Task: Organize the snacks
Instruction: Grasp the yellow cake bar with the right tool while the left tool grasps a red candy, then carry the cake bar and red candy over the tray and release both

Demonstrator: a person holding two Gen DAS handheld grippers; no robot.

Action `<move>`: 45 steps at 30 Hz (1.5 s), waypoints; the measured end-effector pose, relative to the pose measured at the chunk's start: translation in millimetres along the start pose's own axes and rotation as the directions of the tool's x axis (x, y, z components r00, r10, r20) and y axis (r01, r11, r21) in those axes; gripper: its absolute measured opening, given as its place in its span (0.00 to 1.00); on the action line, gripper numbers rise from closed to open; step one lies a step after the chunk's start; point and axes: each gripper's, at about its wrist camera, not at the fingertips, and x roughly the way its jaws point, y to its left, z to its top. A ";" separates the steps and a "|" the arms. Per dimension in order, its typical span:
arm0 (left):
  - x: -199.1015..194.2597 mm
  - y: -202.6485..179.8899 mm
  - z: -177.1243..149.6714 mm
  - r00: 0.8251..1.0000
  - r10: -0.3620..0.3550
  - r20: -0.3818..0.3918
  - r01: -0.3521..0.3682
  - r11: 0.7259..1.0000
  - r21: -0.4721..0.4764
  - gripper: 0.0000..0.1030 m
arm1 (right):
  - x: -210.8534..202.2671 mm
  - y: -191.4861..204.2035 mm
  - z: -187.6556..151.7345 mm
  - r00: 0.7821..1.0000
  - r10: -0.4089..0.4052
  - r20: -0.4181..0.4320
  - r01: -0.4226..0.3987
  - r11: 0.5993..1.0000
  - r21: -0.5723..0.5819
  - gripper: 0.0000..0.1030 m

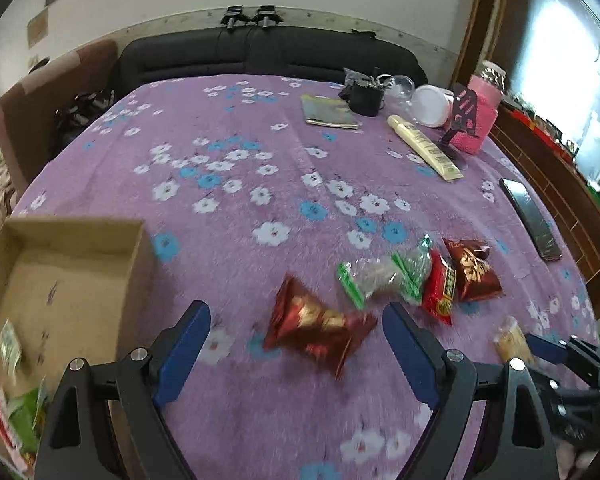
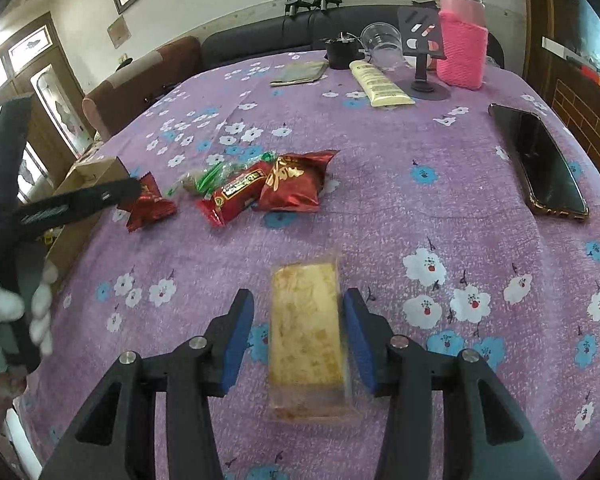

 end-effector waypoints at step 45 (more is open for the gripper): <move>-243.2 126.4 -113.4 0.937 0.131 0.323 -0.052 0.969 -0.242 0.37 | -29.5 34.0 3.6 0.982 0.160 0.096 -0.168 0.982 0.085 0.31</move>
